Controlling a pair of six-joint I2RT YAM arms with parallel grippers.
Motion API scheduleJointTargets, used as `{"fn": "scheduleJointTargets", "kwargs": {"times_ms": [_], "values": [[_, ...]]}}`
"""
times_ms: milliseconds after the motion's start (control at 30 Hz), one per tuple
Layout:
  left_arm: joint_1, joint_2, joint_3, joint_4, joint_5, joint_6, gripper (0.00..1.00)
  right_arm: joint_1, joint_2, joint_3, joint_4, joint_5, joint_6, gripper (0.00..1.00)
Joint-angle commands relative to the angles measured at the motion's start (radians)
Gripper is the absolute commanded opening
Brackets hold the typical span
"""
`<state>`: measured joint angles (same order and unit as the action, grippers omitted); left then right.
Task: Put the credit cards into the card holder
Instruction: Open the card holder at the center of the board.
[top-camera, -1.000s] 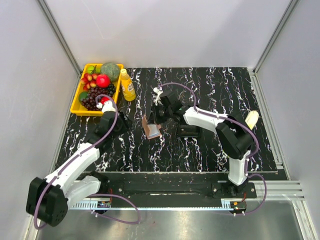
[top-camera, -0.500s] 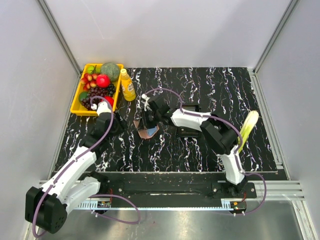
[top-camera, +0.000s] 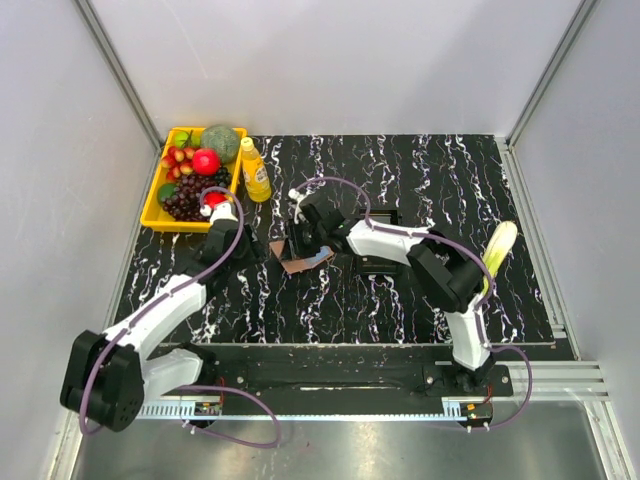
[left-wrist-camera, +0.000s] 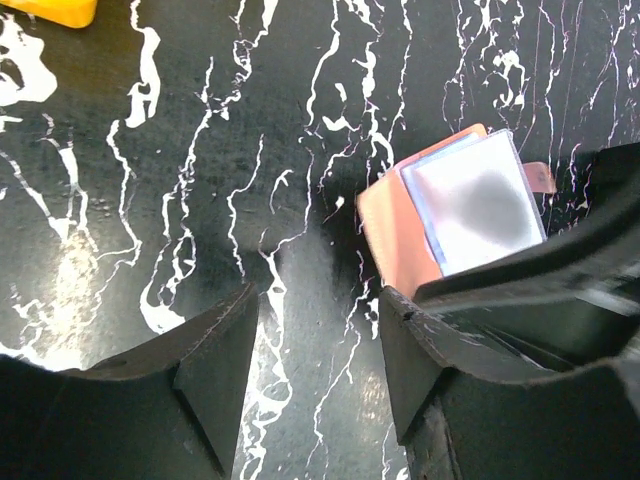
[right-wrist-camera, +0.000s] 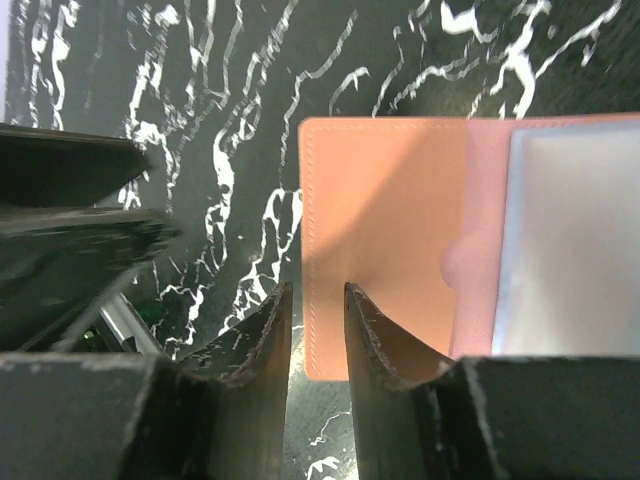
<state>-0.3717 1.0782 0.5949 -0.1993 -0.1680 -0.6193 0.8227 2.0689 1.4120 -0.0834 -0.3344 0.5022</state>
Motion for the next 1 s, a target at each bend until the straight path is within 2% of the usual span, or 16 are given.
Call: {"fn": "scheduleJointTargets", "kwargs": {"times_ms": [0,133,300,400,467,567,767,967], "values": [[0.005,0.083,-0.007,0.139,0.056,-0.031,0.55,0.000,-0.118,-0.007,0.050,0.078,-0.044,0.33],[0.007,0.143,0.000,0.193,0.085,-0.063,0.52,-0.013,-0.081,-0.002,0.008,0.078,-0.047,0.34],[0.008,0.121,0.005,0.230,0.094,-0.076,0.52,-0.020,-0.026,-0.016,0.010,0.063,-0.031,0.33],[0.007,0.112,0.010,0.227,0.088,-0.076,0.52,-0.023,-0.024,-0.022,0.019,0.064,-0.030,0.30],[0.010,0.114,0.014,0.222,0.100,-0.076,0.52,-0.028,-0.017,-0.027,0.020,0.066,-0.033,0.25],[0.008,0.130,0.010,0.239,0.133,-0.076,0.50,-0.036,-0.018,-0.034,0.022,0.066,-0.030,0.25],[0.008,0.238,-0.004,0.349,0.232,-0.120,0.43,-0.048,-0.032,-0.048,0.036,0.060,-0.025,0.25],[0.008,0.325,0.011,0.416,0.259,-0.128,0.40,-0.050,-0.029,-0.054,0.036,0.061,-0.027,0.25]]}}
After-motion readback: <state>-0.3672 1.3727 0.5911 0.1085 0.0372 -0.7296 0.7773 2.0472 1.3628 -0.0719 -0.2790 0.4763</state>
